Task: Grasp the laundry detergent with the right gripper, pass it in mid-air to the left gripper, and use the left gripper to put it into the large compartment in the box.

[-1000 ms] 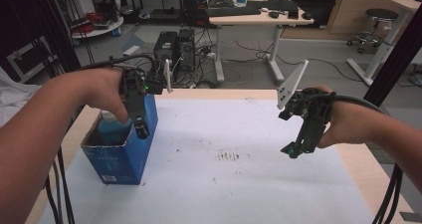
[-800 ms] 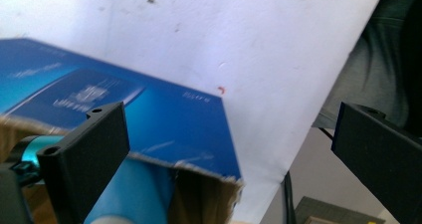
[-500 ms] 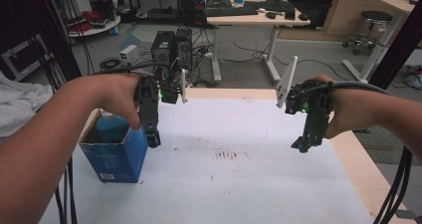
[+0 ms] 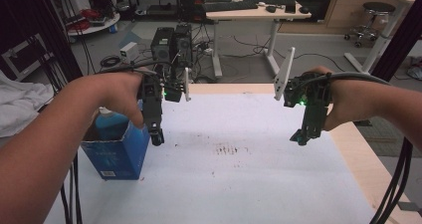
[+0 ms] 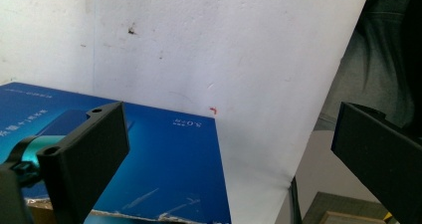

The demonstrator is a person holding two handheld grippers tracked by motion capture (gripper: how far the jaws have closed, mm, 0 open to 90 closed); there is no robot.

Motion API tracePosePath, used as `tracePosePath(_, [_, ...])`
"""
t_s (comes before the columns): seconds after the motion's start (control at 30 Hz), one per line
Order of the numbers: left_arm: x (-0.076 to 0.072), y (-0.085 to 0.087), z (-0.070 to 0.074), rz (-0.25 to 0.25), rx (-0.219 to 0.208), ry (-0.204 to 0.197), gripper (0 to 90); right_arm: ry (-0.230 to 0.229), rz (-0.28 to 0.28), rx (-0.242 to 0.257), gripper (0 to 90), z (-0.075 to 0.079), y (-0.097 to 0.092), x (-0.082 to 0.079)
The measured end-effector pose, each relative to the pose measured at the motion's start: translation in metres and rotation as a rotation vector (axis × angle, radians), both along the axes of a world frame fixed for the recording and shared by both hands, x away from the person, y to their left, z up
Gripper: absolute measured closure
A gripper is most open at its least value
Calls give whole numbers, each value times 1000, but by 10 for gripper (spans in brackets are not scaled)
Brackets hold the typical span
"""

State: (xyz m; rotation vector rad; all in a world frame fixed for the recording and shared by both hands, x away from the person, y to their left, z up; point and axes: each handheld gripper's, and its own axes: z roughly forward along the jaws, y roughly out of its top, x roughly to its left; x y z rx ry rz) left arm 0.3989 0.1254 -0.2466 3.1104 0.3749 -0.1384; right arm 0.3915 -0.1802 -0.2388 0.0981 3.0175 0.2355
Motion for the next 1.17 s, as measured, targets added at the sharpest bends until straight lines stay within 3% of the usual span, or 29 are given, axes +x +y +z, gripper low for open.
tracePosePath(1.17, [7, 0, -2, 2, -2, 3, 17, 16, 1, -16, 8, -4, 3, 6])
